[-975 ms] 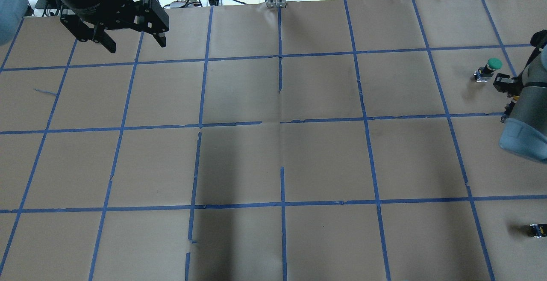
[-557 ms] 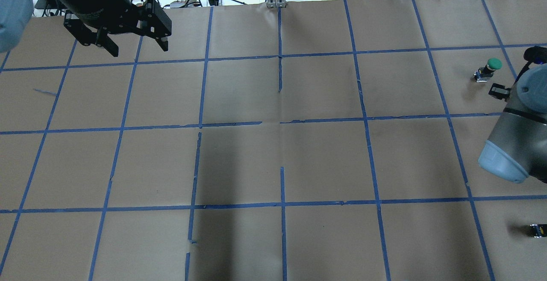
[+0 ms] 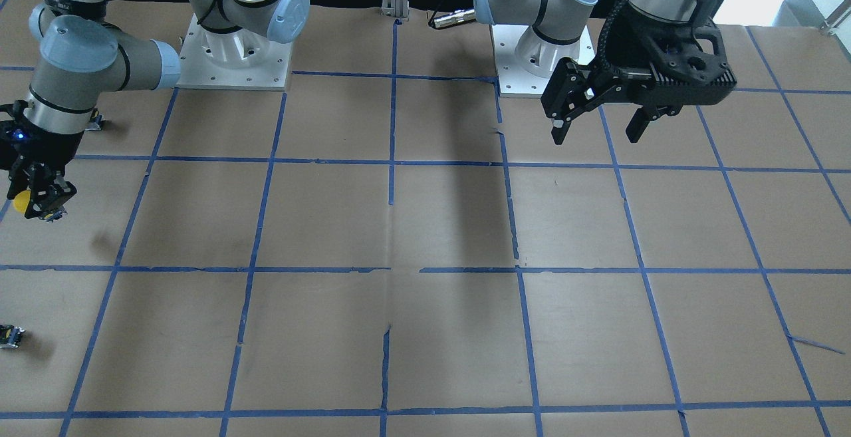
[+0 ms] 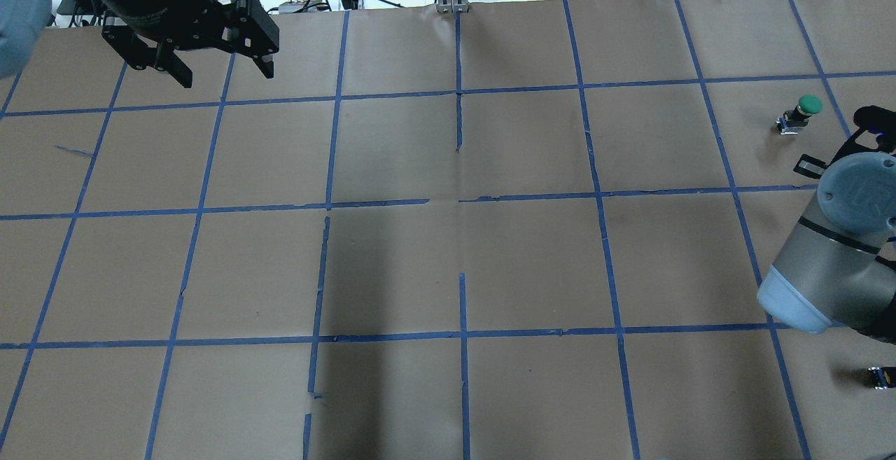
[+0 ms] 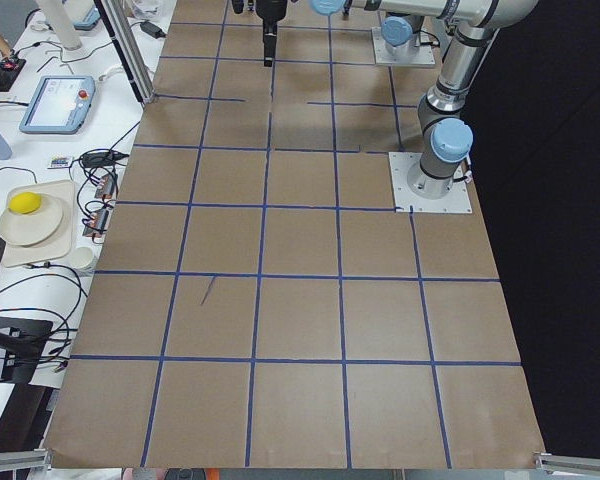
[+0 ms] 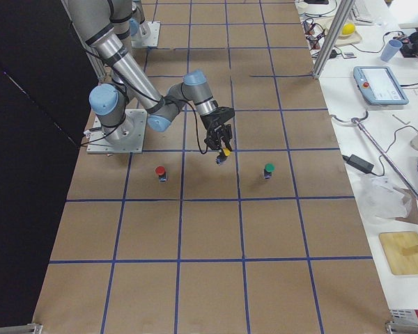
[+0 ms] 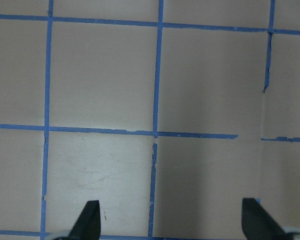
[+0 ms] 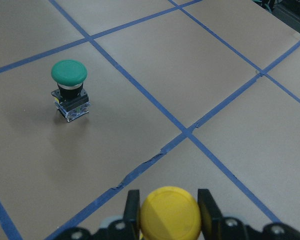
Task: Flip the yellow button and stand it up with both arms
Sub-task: 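Lower the yellow button upright onto the table with the right gripper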
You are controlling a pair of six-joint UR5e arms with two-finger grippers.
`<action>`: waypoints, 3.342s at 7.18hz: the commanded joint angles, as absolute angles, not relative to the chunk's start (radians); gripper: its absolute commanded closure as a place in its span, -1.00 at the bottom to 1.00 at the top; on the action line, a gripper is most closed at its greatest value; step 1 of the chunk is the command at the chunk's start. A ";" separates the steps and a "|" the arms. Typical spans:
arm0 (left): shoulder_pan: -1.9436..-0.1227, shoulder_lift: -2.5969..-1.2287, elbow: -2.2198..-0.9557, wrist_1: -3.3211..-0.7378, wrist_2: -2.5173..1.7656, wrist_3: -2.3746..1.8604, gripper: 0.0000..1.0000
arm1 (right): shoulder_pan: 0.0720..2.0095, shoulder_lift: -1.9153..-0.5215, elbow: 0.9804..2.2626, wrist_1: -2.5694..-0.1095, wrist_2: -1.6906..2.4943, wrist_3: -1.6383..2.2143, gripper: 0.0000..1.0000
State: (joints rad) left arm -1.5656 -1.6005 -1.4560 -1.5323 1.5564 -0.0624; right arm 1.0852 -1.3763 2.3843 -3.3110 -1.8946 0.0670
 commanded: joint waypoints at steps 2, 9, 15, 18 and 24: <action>-1.566 -1.597 -1.451 -1.534 1.555 -0.063 -1.00 | 1.071 -1.292 2.401 -3.453 -1.917 0.110 0.80; -1.566 -1.597 -1.451 -1.534 1.555 -0.061 -1.00 | 1.032 -1.258 2.441 -3.479 -1.937 0.120 0.74; -1.565 -1.597 -1.451 -1.534 1.554 -0.061 -1.00 | 1.025 -1.227 2.442 -3.502 -1.939 0.137 0.27; -1.565 -1.597 -1.451 -1.534 1.554 -0.061 -1.00 | 1.023 -1.227 2.445 -3.510 -1.950 0.137 -0.71; -1.563 -1.597 -1.451 -1.534 1.554 -0.061 -1.00 | 1.025 -1.242 2.427 -3.444 -1.891 0.135 -1.00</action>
State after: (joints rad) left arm -1.5632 -1.5969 -1.4507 -1.5340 1.5539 -0.0614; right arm 1.0244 -1.2400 2.4368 -3.4793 -1.8978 0.1344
